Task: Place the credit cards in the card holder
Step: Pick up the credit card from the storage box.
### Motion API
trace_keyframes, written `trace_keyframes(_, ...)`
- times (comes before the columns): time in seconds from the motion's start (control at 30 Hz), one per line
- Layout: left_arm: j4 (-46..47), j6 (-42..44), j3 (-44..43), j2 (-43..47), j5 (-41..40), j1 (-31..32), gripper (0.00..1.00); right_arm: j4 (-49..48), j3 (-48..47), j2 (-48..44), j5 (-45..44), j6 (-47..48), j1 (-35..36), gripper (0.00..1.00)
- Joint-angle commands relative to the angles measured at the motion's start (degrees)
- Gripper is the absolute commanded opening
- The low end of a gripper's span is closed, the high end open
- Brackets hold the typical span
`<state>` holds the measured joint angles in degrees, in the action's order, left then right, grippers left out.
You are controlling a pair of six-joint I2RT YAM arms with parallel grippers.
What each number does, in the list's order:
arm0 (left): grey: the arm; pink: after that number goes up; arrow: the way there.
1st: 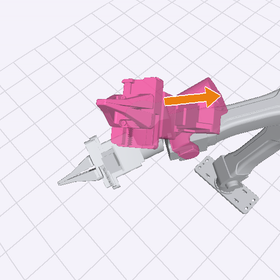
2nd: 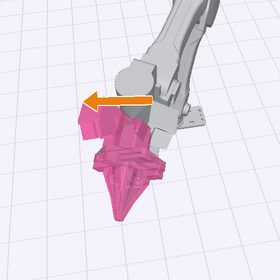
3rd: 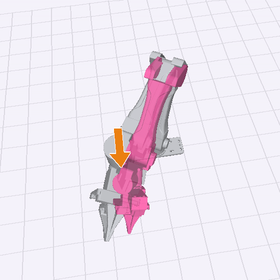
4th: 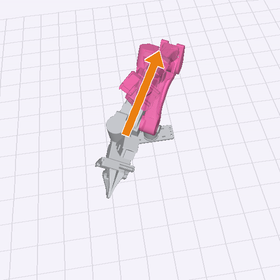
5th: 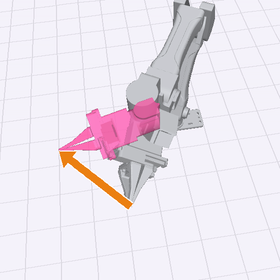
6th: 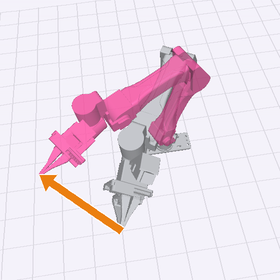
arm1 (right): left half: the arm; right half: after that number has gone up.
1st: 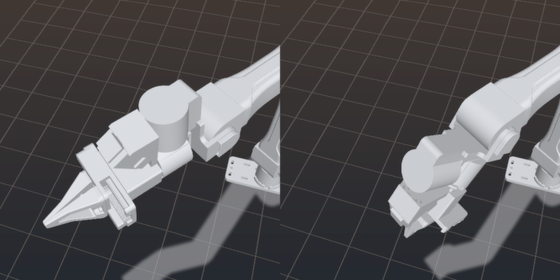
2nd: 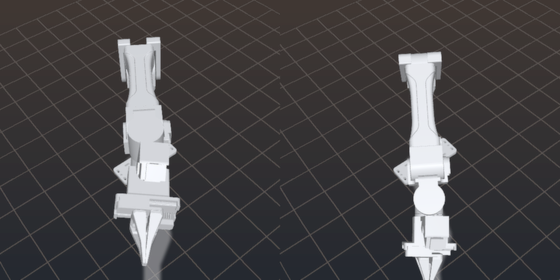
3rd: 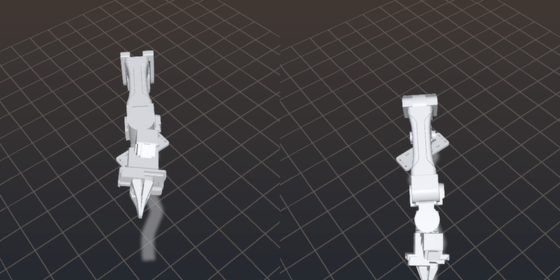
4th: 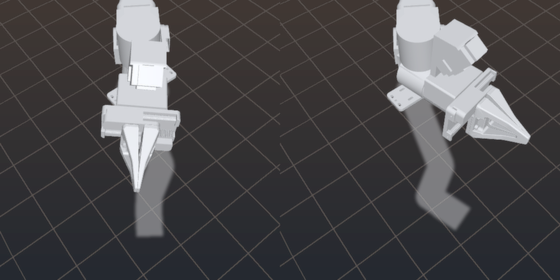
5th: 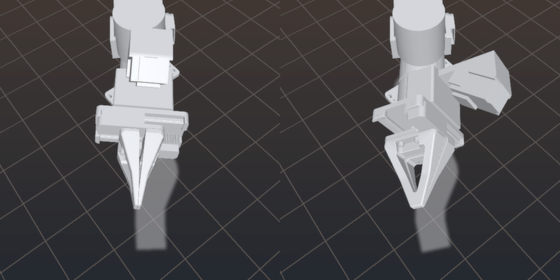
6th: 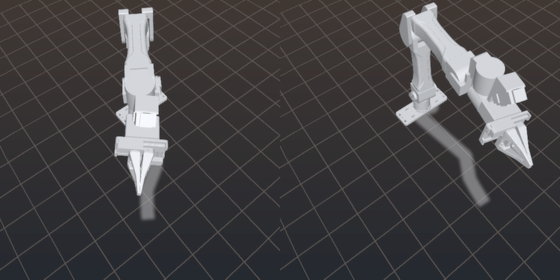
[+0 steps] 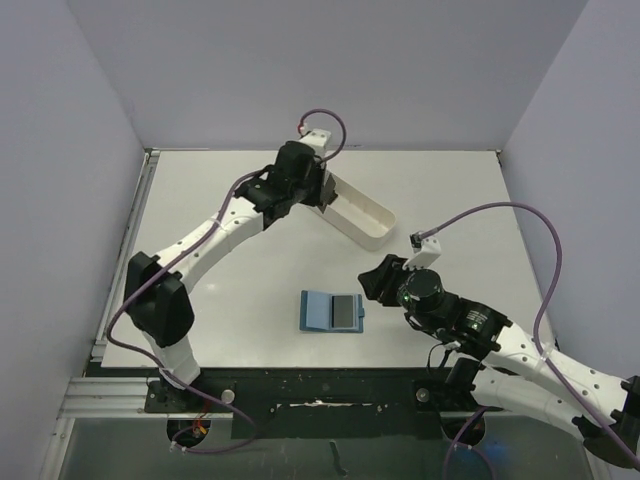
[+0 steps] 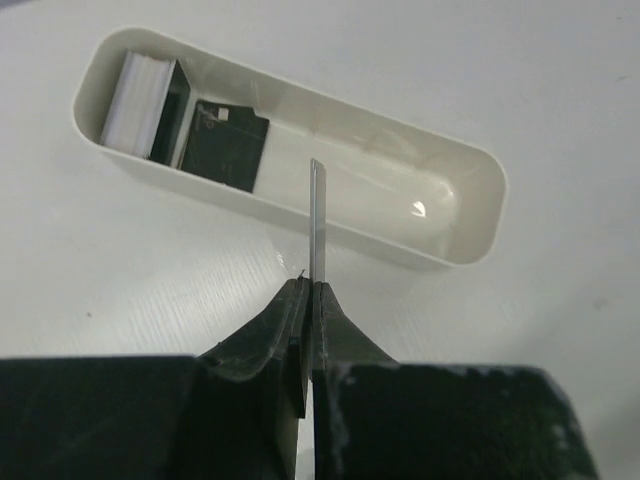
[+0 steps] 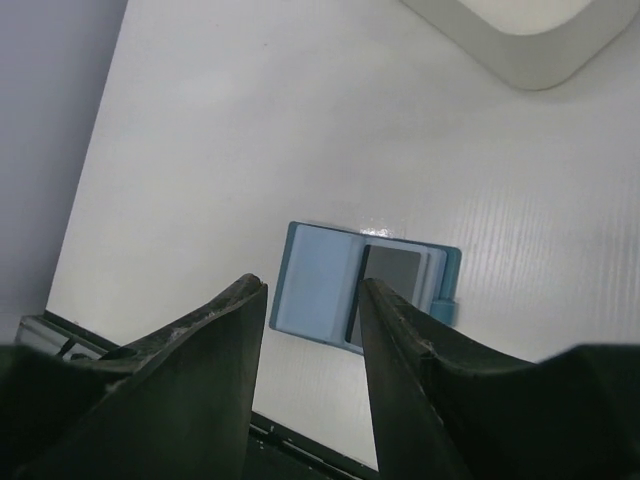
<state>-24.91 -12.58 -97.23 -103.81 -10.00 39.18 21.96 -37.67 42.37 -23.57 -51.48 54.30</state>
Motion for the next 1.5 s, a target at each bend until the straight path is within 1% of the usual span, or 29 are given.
trace_keyframes(0.0,11.5,-11.7,10.0,11.1,15.4,-4.6,0.00,-8.8,-3.8,2.3,1.6,1.0,-0.9,0.44)
trace_keyframes(0.1,15.6,-17.1,18.0,16.9,22.1,-7.2,0.00,-11.9,-5.5,4.4,5.0,1.3,-3.0,0.46)
trace_keyframes(0.2,19.7,-21.5,24.0,21.7,27.8,-9.0,0.00,-16.5,-5.9,6.4,11.9,0.3,-7.9,0.50)
trace_keyframes(0.3,22.0,-24.8,28.5,25.3,32.4,-10.2,0.00,-23.7,-4.7,8.6,20.5,-3.2,-13.8,0.54)
trace_keyframes(0.37,24.0,-27.4,31.4,27.4,34.8,-10.7,0.00,-30.4,-3.5,10.0,23.6,-5.8,-16.1,0.58)
trace_keyframes(0.43,26.6,-30.1,33.8,29.4,36.6,-11.2,0.00,-35.8,-2.6,11.4,25.8,-7.9,-17.3,0.61)
trace_keyframes(0.53,30.6,-34.2,36.8,31.5,40.7,-11.5,0.00,-41.0,-2.4,13.7,27.9,-10.7,-18.3,0.64)
trace_keyframes(0.7,40.4,-42.8,42.1,33.3,45.9,-11.8,0.00,-45.2,-2.6,17.7,31.0,-15.3,-20.1,0.71)
trace_keyframes(0.83,45.1,-46.7,45.1,33.6,47.1,-11.9,0.00,-50.8,-1.8,19.7,34.3,-17.0,-20.1,0.70)
trace_keyframes(0.93,48.9,-48.7,46.9,33.2,48.4,-12.0,0.00,-53.6,-1.2,20.7,36.5,-17.9,-20.3,0.66)
trace_keyframes(1.0,48.9,-48.6,47.4,33.0,48.4,-12.1,0.00,-56.4,0.0,20.8,37.5,-18.8,-20.5,0.55)
trace_keyframes(1.1,47.8,-48.0,48.3,33.2,47.8,-12.9,0.00,-57.8,1.4,20.3,38.3,-19.5,-20.7,0.34)
trace_keyframes(1.2,46.9,-47.5,49.2,33.6,47.7,-14.4,0.00,-57.8,2.6,19.1,38.2,-19.3,-20.9,0.20)
trace_keyframes(1.33,46.9,-47.3,50.3,33.1,49.7,-16.3,0.00,-57.5,3.2,18.0,39.5,-18.6,-21.2,0.09)
trace_keyframes(1.47,47.2,-47.1,50.9,32.6,52.1,-17.5,0.00,-57.4,3.4,17.3,40.5,-17.6,-21.3,0.05)
